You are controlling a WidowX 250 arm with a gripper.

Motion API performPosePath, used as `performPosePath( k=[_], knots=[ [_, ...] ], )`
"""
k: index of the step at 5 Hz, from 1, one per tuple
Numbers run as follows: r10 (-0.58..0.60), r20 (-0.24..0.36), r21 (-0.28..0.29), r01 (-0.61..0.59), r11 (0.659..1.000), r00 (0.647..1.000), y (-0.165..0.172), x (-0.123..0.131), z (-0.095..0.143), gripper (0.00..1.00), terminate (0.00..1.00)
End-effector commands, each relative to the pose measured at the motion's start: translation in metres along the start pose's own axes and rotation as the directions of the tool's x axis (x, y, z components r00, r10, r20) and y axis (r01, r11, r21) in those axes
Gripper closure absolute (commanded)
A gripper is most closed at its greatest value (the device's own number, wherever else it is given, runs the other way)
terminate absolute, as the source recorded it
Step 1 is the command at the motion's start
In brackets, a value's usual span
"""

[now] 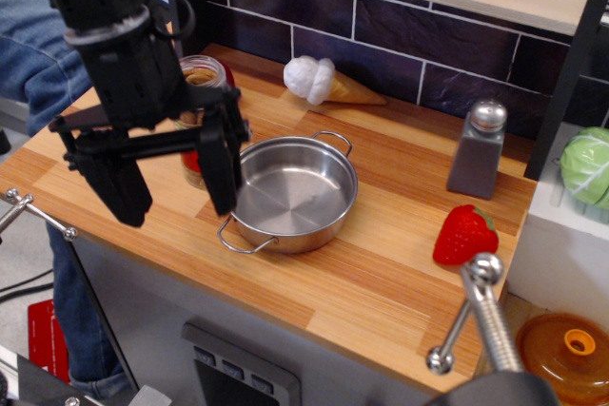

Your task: Pour almonds in pot

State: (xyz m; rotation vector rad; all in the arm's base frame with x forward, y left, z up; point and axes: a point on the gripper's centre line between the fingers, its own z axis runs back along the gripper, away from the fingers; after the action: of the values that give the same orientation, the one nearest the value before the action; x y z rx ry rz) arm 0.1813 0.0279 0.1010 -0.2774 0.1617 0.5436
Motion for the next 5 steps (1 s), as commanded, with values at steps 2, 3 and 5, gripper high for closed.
performPosePath(
  k=[2, 3, 5],
  knots=[
    [0.475, -0.020, -0.160, -0.472, 0.867, 0.880, 0.035, 0.098, 0.079, 0.00, 0.00],
    [0.580, -0.071, -0.145, -0.584, 0.799, 0.811, 0.044, 0.108, 0.083, 0.00, 0.00],
    [0.707, -0.134, -0.028, -0.716, 0.698, 0.694, 0.062, 0.132, 0.056, 0.00, 0.00]
  ],
)
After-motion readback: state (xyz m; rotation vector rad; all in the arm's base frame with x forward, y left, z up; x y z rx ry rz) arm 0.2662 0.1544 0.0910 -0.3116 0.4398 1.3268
